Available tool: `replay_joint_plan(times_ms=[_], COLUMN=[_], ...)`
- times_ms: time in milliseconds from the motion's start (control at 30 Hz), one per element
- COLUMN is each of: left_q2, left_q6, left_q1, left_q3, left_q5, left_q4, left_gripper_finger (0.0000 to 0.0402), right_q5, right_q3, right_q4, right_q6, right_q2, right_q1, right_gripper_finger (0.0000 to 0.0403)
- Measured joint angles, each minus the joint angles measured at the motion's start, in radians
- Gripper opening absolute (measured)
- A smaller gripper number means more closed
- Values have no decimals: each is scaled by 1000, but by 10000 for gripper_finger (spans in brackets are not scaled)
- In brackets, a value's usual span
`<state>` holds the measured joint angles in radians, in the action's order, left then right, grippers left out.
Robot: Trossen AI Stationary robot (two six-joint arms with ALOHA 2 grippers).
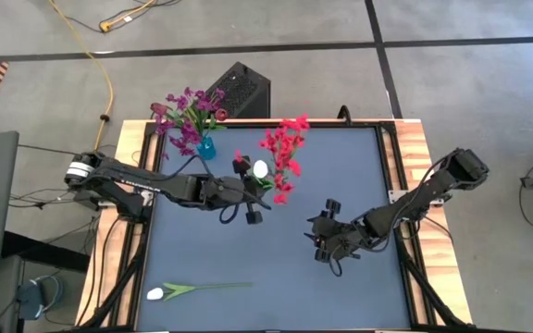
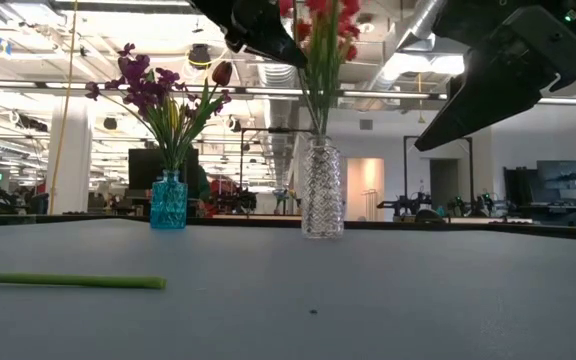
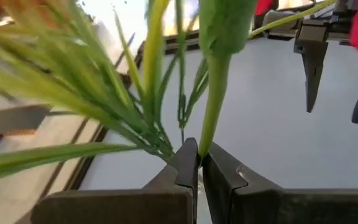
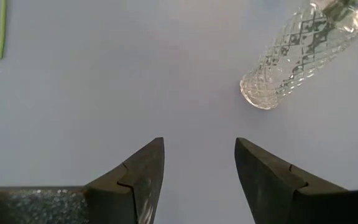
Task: Sort flowers into vase by color
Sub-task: Put the top white tulip into the transparent vase
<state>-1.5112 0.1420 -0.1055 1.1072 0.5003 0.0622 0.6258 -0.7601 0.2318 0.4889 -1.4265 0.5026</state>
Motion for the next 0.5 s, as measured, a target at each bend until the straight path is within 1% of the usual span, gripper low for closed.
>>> replay_joint_plan(times_ms=[133,500], left_q2=[0,0], left_q6=[-46,-50], left_q1=[5,15], left_q3=[37,107], left_q5=[-26,-29], left_q4=[80,161], left_gripper_finger=[0,0], right_q5=[0,-1], right_q3=[0,0], right_q4=[0,0], right_q6=[0,1], right_q2=[0,0], right_q1=[0,0], right_gripper_finger=[221,221])
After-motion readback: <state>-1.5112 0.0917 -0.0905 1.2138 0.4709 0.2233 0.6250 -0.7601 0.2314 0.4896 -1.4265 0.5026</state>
